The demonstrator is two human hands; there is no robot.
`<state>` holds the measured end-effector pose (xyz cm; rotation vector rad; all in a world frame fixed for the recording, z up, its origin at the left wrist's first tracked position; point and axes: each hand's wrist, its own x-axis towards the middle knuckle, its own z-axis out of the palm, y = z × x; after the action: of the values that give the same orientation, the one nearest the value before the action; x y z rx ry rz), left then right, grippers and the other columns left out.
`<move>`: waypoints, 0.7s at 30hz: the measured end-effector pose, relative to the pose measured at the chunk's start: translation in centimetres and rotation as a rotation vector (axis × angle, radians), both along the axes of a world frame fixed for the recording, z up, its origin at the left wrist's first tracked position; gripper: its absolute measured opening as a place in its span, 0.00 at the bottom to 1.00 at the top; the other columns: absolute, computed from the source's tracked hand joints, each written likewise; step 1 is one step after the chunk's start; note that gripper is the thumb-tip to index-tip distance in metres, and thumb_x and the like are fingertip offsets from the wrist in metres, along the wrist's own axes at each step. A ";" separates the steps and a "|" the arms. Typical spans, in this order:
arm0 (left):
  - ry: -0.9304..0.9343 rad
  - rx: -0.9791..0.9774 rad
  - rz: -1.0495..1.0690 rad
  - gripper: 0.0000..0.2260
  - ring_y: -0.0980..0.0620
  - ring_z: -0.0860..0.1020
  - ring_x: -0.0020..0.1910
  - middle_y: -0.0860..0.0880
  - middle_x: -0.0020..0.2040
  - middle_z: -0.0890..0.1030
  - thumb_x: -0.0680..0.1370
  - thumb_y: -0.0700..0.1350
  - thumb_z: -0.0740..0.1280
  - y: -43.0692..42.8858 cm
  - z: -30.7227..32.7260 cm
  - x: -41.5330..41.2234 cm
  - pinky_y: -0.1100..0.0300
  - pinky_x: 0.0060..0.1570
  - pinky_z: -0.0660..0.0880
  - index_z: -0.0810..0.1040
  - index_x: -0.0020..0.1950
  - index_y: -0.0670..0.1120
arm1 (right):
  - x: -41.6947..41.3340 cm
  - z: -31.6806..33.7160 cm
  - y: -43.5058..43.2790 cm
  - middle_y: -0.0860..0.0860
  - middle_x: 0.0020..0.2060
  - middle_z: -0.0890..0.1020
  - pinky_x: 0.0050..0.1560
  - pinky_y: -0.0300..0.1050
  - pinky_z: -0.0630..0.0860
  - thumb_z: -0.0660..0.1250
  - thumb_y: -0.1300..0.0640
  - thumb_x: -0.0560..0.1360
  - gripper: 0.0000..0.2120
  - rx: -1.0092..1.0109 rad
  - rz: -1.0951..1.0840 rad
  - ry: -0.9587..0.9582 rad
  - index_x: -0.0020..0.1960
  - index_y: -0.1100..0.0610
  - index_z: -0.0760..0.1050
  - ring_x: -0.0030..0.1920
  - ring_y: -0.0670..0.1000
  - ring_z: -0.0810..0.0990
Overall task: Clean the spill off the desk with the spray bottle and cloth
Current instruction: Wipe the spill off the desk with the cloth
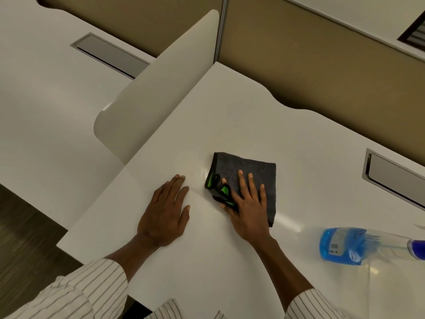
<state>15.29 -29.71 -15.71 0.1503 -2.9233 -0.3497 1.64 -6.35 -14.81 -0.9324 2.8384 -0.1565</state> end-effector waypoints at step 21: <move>0.018 0.029 -0.004 0.24 0.44 0.62 0.85 0.42 0.84 0.65 0.83 0.50 0.66 -0.1 -0.1 0.0 0.45 0.79 0.66 0.74 0.77 0.40 | -17.1 0.5 -8.9 0.51 0.84 0.46 0.80 0.67 0.39 0.47 0.32 0.82 0.31 -0.045 -0.062 -0.074 0.83 0.39 0.47 0.83 0.58 0.40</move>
<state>15.28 -29.84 -15.85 0.1445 -2.9018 -0.3928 -15.46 -15.23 -14.36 -0.8295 2.8073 -0.2573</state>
